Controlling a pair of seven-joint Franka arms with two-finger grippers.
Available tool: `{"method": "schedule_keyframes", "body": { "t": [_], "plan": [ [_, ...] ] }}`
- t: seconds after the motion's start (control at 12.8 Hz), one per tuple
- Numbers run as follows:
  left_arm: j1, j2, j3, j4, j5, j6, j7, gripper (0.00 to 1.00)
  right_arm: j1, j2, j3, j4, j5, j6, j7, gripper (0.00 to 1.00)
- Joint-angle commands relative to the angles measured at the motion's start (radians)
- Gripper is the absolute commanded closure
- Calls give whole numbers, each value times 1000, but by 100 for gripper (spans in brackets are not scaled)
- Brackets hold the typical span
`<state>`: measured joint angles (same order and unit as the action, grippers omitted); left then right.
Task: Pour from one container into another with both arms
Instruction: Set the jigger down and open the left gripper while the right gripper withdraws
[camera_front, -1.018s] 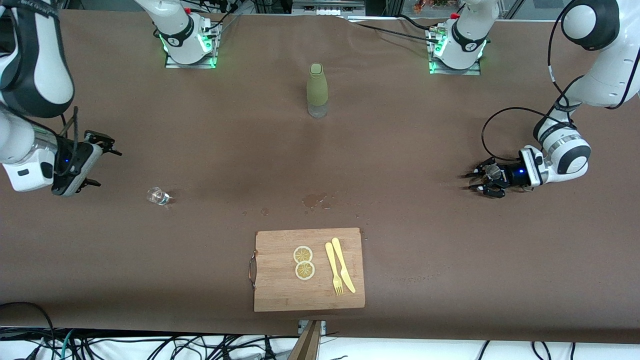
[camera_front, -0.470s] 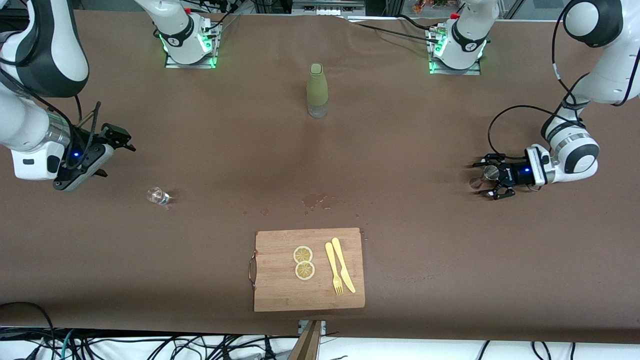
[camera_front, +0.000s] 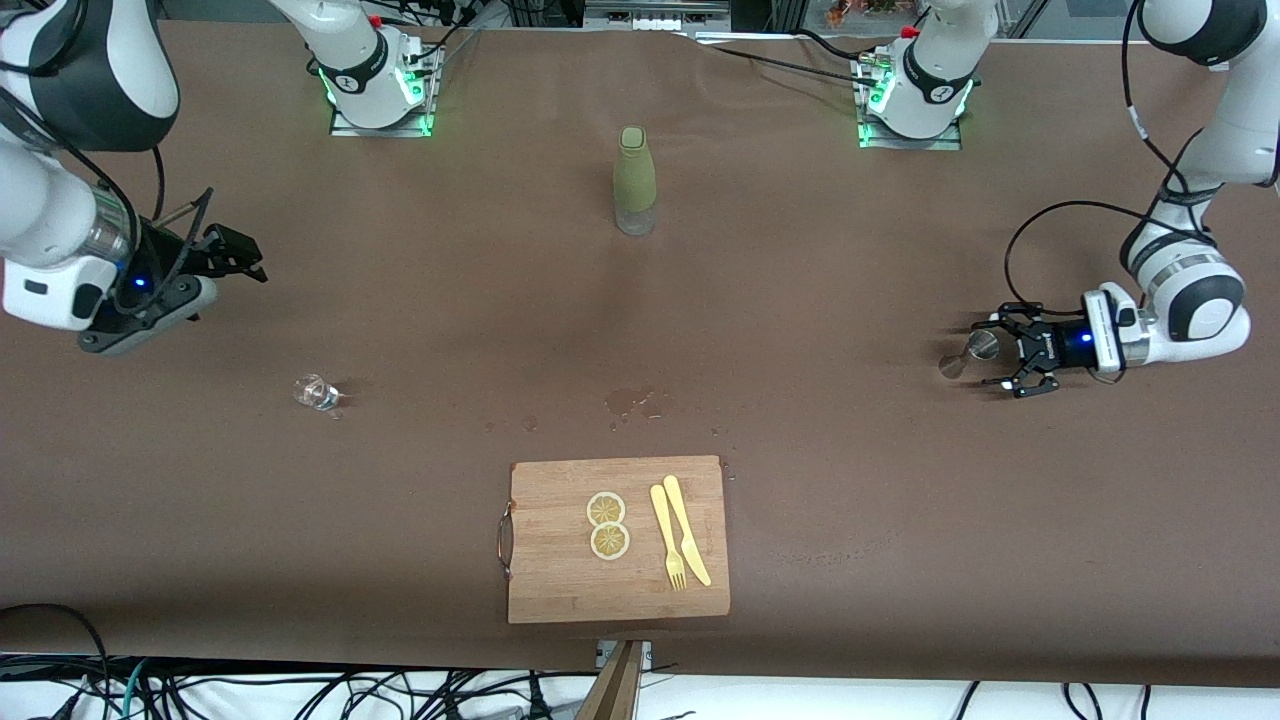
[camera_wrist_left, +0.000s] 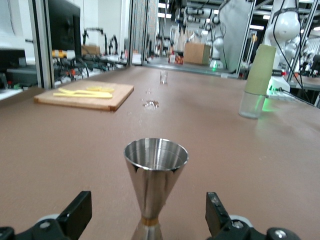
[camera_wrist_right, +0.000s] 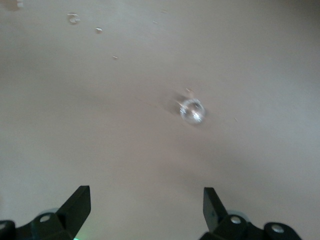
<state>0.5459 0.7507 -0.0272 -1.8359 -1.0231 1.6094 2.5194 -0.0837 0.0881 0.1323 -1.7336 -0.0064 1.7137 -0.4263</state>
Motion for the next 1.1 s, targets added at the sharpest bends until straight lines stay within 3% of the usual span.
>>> {"method": "schedule_keyframes", "body": {
  "t": [0.0, 0.16, 0.31, 0.63, 1.02],
  "plan": [
    [37, -128, -4, -23, 92, 43, -111, 0, 1, -57, 12, -26, -61, -40, 157, 0],
    [48, -204, -4, -23, 142, 85, -193, 0, 18, -60, 3, -9, -55, -86, 240, 0],
    [46, -295, -4, -25, 220, 121, -330, 0, 86, -59, -70, 40, -58, -129, 363, 0],
    [-4, -467, -7, -25, 375, 127, -730, 0, 111, -60, -134, 98, -50, -140, 429, 0],
    [-124, -695, -7, -75, 535, 127, -1283, 0, 125, -54, -161, 207, -53, -220, 443, 0]
  ]
}}
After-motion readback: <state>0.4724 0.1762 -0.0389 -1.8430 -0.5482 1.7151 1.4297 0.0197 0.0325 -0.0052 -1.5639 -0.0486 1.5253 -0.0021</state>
